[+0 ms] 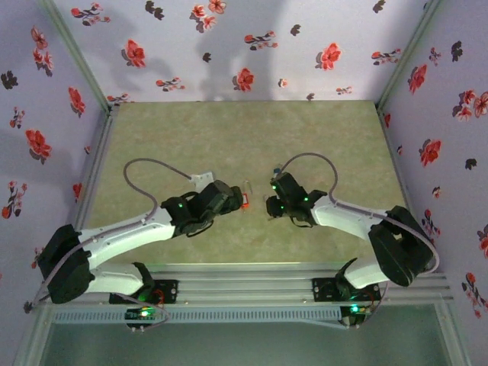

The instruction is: Lock with the key

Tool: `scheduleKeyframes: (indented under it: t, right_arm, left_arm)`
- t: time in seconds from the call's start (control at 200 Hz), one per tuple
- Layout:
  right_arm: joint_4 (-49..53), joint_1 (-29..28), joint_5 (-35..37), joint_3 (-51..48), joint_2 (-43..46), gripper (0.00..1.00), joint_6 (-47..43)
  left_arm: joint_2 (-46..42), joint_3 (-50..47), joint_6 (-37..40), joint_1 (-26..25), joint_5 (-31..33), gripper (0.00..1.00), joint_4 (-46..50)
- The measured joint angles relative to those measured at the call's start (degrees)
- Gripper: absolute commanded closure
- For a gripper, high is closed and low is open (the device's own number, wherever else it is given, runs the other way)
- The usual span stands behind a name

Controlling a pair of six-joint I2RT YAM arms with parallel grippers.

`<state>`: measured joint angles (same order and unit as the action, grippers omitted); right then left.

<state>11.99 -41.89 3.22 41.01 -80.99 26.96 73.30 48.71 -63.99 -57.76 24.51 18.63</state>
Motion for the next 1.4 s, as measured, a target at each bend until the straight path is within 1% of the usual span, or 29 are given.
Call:
scheduleKeyframes:
  t: [0.185,0.285,0.53,0.635,0.745,0.915,1.305,1.34,1.405]
  right_arm:
    - [-1.90,-1.05,-1.49,-1.14,2.45,0.71,-0.44]
    - [-2.75,-1.60,-1.99,-1.51,3.28,0.71,-0.63]
    - [-3.50,-2.23,-2.58,-1.81,3.96,0.72,-1.07]
    - [-4.11,-2.62,-2.99,-2.12,4.26,0.72,-1.09]
    - [-4.46,-2.95,-3.48,-2.56,4.50,0.72,-1.09]
    - [-4.55,-3.13,-3.58,-2.73,5.46,0.72,-1.09]
    - [-5.16,-3.39,-4.76,-3.43,6.12,0.73,-1.09]
    - [-5.20,-3.41,-4.81,-3.50,6.12,0.73,-1.09]
    - [-5.35,-3.50,-4.83,-3.63,6.16,0.73,-1.09]
  left_arm:
    - [1.73,-0.20,-3.82,0.00,-2.73,0.01,-8.20]
    - [3.98,-0.22,-5.64,-0.02,-4.37,0.03,-12.02]
    - [9.68,-0.24,-9.46,0.00,-8.44,0.13,-19.04]
    - [11.58,-0.24,-10.67,0.00,-9.97,0.20,-21.51]
    - [13.18,-0.24,-11.56,0.00,-11.19,0.28,-23.28]
    - [13.88,-0.85,-12.48,-0.02,-12.24,0.38,-25.03]
    - [15.41,-1.99,-13.75,0.00,-12.79,0.45,-28.02]
    - [15.56,-1.99,-13.77,0.00,-12.81,0.48,-28.15]
    - [15.72,-1.99,-13.92,0.00,-12.92,0.49,-28.33]
